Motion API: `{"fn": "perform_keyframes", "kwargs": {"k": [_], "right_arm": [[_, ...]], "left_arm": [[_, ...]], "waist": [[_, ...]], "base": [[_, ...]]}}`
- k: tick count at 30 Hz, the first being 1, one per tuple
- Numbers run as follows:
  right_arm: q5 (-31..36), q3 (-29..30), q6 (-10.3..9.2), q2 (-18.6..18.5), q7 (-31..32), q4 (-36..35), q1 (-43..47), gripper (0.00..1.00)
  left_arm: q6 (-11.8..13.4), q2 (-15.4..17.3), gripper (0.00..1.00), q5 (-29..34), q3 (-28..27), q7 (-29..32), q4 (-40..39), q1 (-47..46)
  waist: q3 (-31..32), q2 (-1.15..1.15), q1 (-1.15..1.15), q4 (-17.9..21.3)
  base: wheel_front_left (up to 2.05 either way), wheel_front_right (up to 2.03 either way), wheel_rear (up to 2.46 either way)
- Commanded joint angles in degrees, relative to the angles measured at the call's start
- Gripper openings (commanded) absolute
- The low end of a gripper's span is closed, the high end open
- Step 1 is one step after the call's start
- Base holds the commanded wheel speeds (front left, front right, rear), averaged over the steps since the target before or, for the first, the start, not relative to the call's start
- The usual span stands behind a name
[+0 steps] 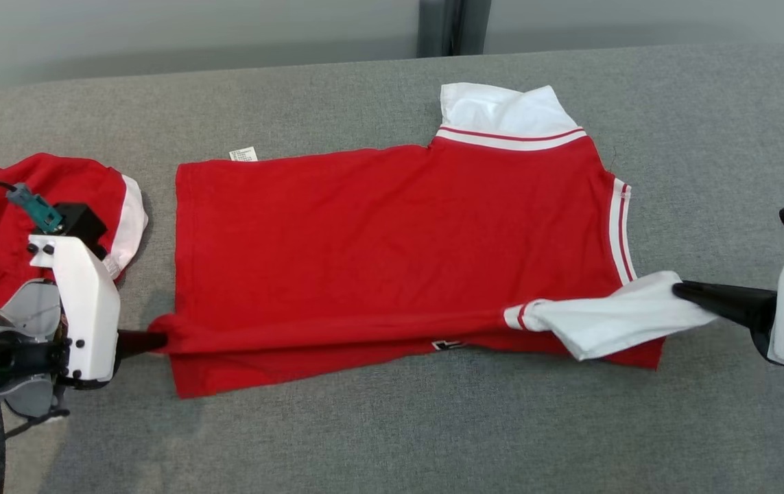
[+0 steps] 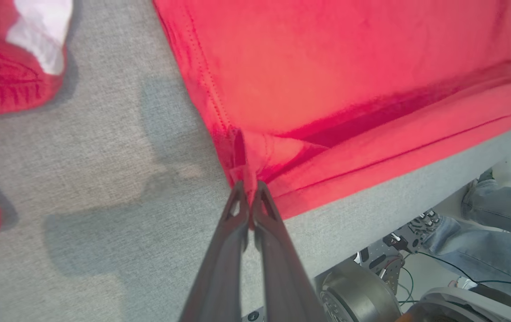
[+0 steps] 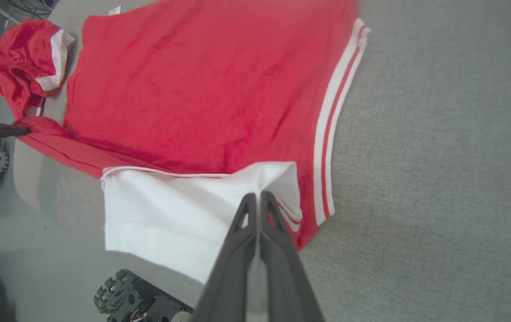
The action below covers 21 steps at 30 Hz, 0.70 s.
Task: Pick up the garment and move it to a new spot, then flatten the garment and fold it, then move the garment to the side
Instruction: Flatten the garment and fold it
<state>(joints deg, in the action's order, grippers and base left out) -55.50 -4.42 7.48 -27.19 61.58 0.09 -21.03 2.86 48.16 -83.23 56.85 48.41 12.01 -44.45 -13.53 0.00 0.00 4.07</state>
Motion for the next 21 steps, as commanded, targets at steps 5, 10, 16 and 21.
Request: {"fn": "perform_keyframes", "kwargs": {"k": [5,10,16,21], "right_arm": [[0.7,1.3,0.04,1.1,-0.5,3.4,-3.2,0.00],[1.7,1.8,0.04,1.6,-1.2,6.3,-5.4,0.00],[2.9,1.0,0.04,2.7,-2.2,9.3,-8.3,0.00],[4.1,0.0,0.04,2.9,-3.4,11.7,-10.4,0.00]], "left_arm": [[-0.8,-0.8,0.00,-1.2,-1.3,1.1,2.4,-3.0],[-0.9,-2.7,0.00,-0.3,-0.9,2.5,3.8,-5.3],[-1.6,-5.1,0.00,0.6,-0.6,2.8,6.8,-7.8],[-2.8,-6.9,0.00,1.2,-0.9,1.7,10.3,-9.3]], "waist": [[-1.8,0.00,0.00,-0.1],[-3.2,0.00,0.00,-0.2],[-4.6,0.00,0.00,0.0],[-5.2,0.00,0.00,0.2]], "base": [[0.00,0.00,0.00],[0.00,0.00,0.00],[0.00,0.00,0.00],[0.00,0.00,0.00]]}}
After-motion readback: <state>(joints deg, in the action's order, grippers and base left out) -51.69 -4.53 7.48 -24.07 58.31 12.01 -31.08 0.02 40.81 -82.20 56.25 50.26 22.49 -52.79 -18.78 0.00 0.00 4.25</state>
